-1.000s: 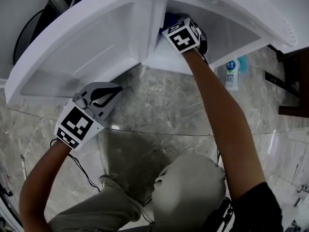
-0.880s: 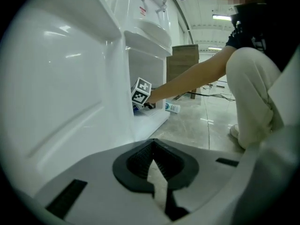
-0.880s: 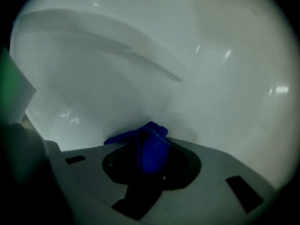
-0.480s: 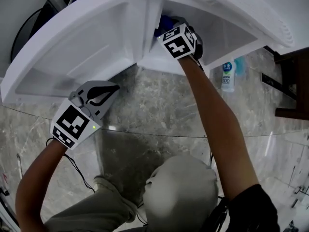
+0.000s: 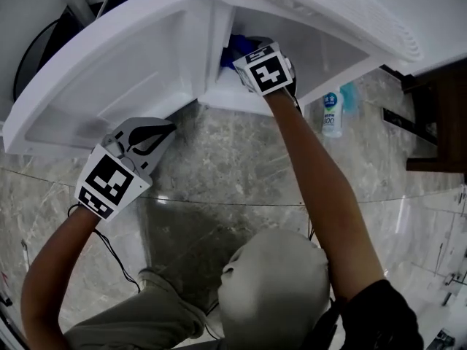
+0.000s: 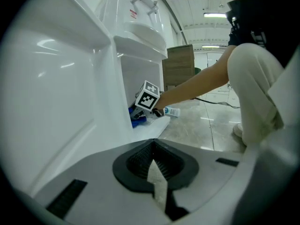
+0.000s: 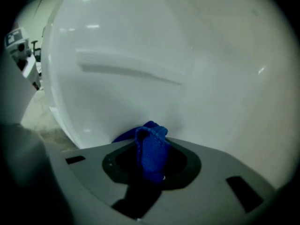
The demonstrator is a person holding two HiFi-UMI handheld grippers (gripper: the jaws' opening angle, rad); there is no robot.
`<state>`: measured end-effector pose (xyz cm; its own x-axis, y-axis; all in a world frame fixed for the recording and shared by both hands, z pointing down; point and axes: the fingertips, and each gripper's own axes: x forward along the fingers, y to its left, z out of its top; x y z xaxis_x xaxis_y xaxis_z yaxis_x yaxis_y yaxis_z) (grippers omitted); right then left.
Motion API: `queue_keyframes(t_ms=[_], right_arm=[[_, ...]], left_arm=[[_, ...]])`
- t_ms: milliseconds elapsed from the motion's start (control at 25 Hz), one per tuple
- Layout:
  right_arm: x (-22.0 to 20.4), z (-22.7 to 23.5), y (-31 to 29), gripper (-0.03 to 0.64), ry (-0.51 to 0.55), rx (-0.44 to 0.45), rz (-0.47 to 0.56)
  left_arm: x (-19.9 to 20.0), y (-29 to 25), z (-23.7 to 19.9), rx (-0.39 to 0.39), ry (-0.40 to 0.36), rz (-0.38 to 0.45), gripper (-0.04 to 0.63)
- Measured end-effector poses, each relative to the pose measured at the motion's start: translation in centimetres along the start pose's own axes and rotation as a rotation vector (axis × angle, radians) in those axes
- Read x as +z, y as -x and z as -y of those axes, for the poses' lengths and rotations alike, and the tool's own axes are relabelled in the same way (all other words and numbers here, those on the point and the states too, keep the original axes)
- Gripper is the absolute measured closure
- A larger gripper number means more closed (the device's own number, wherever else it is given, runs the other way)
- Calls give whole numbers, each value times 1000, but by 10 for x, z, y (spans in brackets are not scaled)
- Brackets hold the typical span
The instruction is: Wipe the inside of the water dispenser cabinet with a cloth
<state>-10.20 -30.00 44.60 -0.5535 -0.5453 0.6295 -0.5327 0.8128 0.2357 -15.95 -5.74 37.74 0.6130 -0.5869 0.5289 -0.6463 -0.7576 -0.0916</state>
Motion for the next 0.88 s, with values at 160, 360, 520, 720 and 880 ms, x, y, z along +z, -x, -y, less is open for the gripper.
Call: queue_keyframes(t_ms=[160, 360, 520, 720, 880], right_arm=[[-3, -26, 39, 531, -145, 76, 75], [12, -50, 100, 531, -272, 166, 209], [17, -61, 151, 531, -308, 187, 264], [9, -60, 190, 531, -372, 185, 297], [10, -65, 196, 529, -368, 209, 284]], left_arm=[[21, -14, 4, -15, -18, 53, 589], [39, -25, -3, 0, -62, 100, 589], [45, -40, 7, -19, -91, 114, 589], [66, -64, 23, -52, -128, 151, 589], [83, -66, 26, -44, -141, 186, 589]])
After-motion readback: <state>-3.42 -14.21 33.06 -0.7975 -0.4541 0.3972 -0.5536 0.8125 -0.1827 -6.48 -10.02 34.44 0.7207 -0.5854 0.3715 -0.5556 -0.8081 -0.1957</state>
